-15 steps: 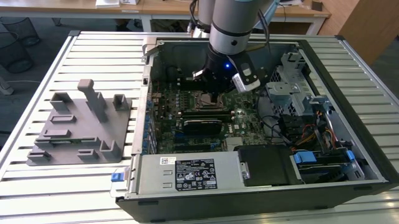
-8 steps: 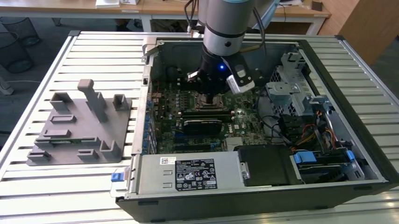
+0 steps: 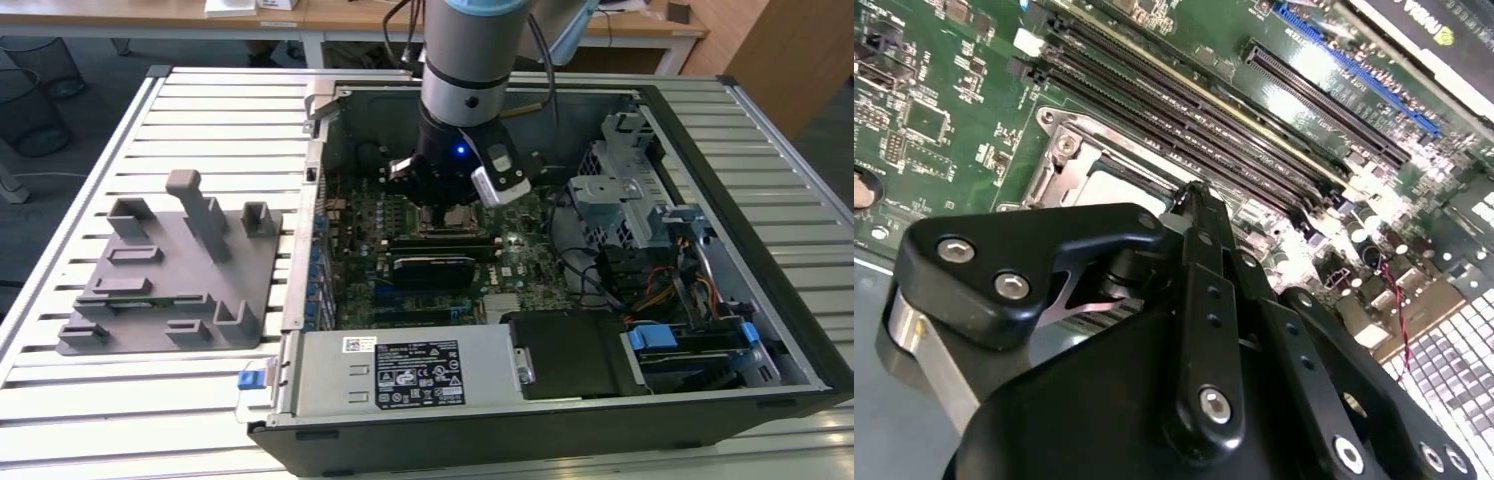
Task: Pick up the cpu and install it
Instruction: 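Install the second cpu locking lever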
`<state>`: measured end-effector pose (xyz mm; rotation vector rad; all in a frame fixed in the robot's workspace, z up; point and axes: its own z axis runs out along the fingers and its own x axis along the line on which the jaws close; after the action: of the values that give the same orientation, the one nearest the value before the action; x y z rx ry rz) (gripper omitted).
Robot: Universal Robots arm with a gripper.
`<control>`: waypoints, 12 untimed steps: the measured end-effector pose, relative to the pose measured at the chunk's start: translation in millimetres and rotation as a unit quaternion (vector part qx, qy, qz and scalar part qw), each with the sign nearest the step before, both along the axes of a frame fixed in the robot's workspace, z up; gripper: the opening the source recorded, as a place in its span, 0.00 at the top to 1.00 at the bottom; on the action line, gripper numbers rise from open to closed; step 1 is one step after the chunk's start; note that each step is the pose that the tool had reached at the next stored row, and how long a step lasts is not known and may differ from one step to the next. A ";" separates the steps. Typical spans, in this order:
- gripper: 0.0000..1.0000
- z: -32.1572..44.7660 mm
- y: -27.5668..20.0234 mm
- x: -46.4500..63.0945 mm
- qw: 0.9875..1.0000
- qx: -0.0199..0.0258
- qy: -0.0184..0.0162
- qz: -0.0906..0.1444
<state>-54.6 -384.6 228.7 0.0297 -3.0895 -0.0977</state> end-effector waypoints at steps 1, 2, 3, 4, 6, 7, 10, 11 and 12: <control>0.89 -1.0 -0.5 -0.1 1.000 0.003 0.000 0.000; 0.89 -1.5 -1.1 -0.1 1.000 0.008 0.000 0.000; 0.89 -1.9 -2.1 -0.1 1.000 0.013 0.000 0.000; 0.89 -2.0 -3.2 -0.1 1.000 0.015 0.000 0.000; 0.89 -2.0 -4.8 -0.5 1.000 0.015 0.000 0.000; 0.89 -2.0 -5.5 -0.7 1.000 0.015 0.000 0.000; 0.89 -2.0 -7.5 -1.3 1.000 0.015 0.000 0.000; 0.89 -2.1 -8.2 -1.6 1.000 0.015 0.000 0.000; 0.89 -2.1 -8.8 -3.0 1.000 0.015 0.000 0.000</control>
<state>-57.6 -393.4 226.6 0.0306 -3.0881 -0.1428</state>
